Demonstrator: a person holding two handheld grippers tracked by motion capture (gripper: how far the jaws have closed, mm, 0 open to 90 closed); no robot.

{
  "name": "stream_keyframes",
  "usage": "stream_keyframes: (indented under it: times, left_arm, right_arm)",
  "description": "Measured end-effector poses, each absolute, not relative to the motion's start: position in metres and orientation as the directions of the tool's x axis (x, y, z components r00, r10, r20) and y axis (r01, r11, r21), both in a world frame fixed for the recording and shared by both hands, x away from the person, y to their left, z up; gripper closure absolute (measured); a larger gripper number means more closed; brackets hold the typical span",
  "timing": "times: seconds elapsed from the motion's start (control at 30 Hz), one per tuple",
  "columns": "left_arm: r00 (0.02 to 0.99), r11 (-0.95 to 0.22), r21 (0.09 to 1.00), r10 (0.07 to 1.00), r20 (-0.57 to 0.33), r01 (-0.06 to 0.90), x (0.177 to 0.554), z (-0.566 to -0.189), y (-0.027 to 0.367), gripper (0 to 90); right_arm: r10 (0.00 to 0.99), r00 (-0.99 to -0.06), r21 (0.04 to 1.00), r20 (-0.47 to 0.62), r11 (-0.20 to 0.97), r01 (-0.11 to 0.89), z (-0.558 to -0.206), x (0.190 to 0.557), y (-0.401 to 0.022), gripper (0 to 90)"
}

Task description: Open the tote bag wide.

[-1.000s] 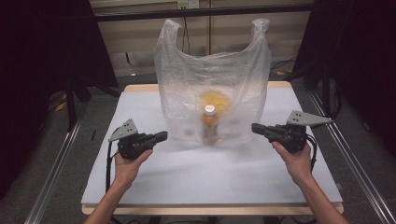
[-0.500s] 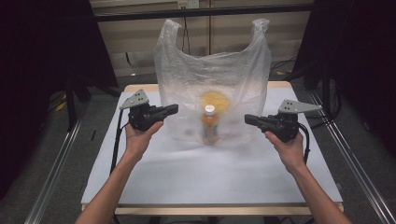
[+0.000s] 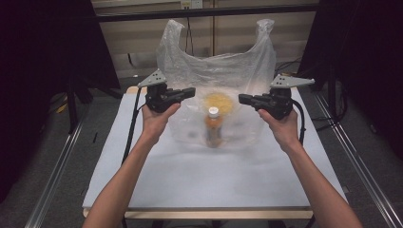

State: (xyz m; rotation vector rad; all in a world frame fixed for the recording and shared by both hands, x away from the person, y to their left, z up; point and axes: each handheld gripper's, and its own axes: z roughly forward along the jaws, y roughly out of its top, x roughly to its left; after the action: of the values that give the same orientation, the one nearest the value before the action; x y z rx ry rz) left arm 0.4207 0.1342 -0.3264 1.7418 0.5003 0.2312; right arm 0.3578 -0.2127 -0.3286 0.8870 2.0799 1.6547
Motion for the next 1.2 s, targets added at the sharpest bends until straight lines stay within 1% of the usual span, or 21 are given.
stream_keyframes:
  times: [0.17, 0.33, 0.57, 0.63, 0.7, 0.83, 1.07, 1.17, 1.2]
  left_arm:
    - [0.887, -0.143, 0.968, 0.446, -0.121, 0.204, 0.437, -0.313, 0.122, 90.0]
    - [0.888, -0.146, 0.969, 0.445, -0.113, 0.197, 0.451, -0.297, 0.11, 90.0]
    - [0.891, -0.156, 0.971, 0.443, -0.097, 0.184, 0.471, -0.27, 0.093, 90.0]
    - [0.895, -0.138, 0.973, 0.433, -0.109, 0.186, 0.476, -0.263, 0.087, 90.0]
    - [0.895, -0.153, 0.971, 0.434, -0.1, 0.183, 0.479, -0.26, 0.083, 90.0]
    - [0.879, -0.177, 0.965, 0.468, -0.089, 0.192, 0.488, -0.259, 0.075, 90.0]
    - [0.859, -0.163, 0.958, 0.496, -0.126, 0.235, 0.508, -0.264, 0.073, 90.0]
    - [0.85, -0.227, 0.944, 0.518, -0.092, 0.241, 0.511, -0.271, 0.071, 90.0]
    - [0.851, -0.228, 0.944, 0.517, -0.092, 0.24, 0.511, -0.272, 0.071, 90.0]
  right_arm:
    - [0.653, -0.746, 0.956, 0.131, 0.116, 0.27, -0.325, 0.367, -0.206, 90.0]
    - [0.646, -0.753, 0.953, 0.121, 0.137, 0.27, -0.322, 0.373, -0.196, 90.0]
    - [0.645, -0.755, 0.953, 0.122, 0.137, 0.271, -0.32, 0.378, -0.194, 90.0]
    - [0.645, -0.754, 0.953, 0.124, 0.133, 0.271, -0.319, 0.38, -0.194, 90.0]
    - [0.646, -0.753, 0.953, 0.125, 0.134, 0.272, -0.319, 0.381, -0.194, 90.0]
    - [0.644, -0.754, 0.953, 0.127, 0.131, 0.272, -0.32, 0.382, -0.194, 90.0]
    - [0.644, -0.757, 0.953, 0.115, 0.143, 0.266, -0.319, 0.379, -0.194, 90.0]
    - [0.644, -0.757, 0.954, 0.116, 0.14, 0.265, -0.32, 0.38, -0.195, 90.0]
    - [0.646, -0.755, 0.953, 0.113, 0.144, 0.266, -0.32, 0.38, -0.194, 90.0]
